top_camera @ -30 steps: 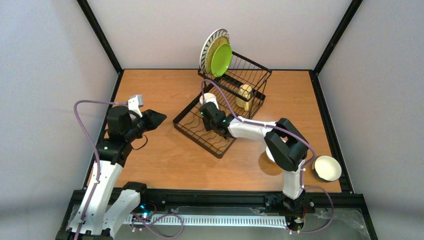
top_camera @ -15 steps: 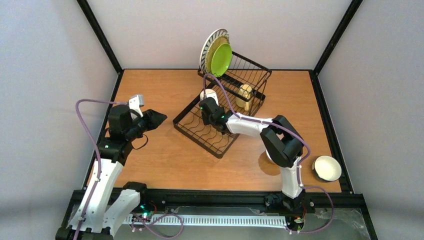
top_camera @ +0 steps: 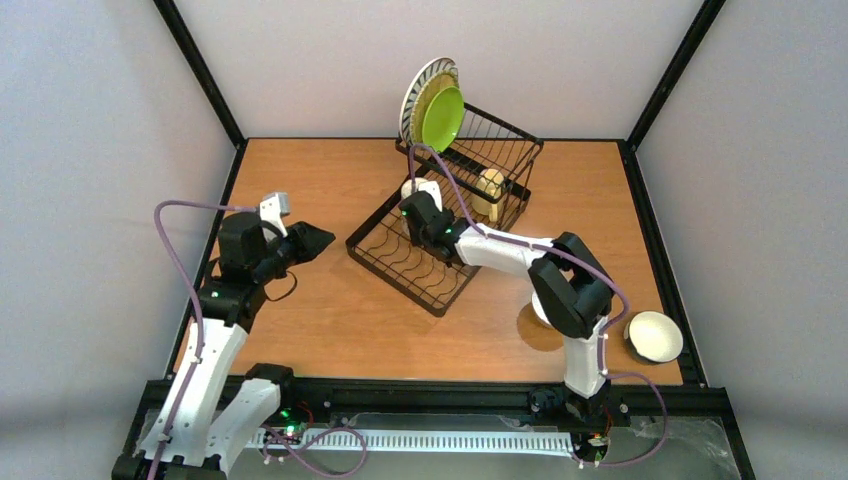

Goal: Load the mixed dishes into the dish rack
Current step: Turn the cup upside down over the dish rack.

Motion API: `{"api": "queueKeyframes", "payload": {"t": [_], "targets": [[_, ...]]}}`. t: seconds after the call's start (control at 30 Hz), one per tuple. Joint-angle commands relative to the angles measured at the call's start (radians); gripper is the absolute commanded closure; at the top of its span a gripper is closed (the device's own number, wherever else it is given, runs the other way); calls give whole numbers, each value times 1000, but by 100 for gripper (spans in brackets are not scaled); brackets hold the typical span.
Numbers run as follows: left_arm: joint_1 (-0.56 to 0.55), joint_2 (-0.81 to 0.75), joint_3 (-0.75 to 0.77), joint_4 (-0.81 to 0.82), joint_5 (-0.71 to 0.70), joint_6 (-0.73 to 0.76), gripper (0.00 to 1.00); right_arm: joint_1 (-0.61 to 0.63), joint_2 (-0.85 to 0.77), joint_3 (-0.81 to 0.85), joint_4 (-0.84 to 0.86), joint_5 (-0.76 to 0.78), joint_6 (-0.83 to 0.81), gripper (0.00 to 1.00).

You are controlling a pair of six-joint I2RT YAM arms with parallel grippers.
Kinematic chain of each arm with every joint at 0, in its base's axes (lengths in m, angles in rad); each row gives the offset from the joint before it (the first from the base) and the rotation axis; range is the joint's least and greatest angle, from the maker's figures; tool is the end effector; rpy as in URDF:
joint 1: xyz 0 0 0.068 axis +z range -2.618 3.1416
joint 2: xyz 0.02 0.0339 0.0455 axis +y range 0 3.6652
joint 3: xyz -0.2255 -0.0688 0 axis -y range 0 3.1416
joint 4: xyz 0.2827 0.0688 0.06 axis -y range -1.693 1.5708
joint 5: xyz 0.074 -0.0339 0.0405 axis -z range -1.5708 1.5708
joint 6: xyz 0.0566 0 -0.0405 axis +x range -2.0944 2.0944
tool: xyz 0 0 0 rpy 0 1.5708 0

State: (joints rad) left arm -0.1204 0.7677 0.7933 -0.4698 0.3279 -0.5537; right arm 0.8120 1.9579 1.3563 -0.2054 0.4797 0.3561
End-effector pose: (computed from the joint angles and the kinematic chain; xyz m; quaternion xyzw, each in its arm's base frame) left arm 0.2500 -0.0486 0.2825 -0.0942 0.8334 -0.3045 0.4515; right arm 0.3341 0.3144 0.1221 -0.1175 0.8981 0.0157 0.4236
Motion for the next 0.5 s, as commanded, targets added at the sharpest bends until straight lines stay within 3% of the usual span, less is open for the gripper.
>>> {"api": "queueKeyframes", "payload": {"t": [0.0, 0.27, 0.37, 0.47], "targets": [[-5, 7, -5, 6, 23, -2, 27, -3, -93, -19, -3, 42, 5, 16], [-5, 78, -25, 65, 87, -14, 28, 20, -176, -60, 9, 20, -30, 16], [-14, 119, -34, 93, 113, -7, 38, 29, -219, -74, 5, 26, -29, 16], [-45, 167, -43, 124, 97, -12, 41, 32, -273, -90, -3, 35, -20, 17]]}}
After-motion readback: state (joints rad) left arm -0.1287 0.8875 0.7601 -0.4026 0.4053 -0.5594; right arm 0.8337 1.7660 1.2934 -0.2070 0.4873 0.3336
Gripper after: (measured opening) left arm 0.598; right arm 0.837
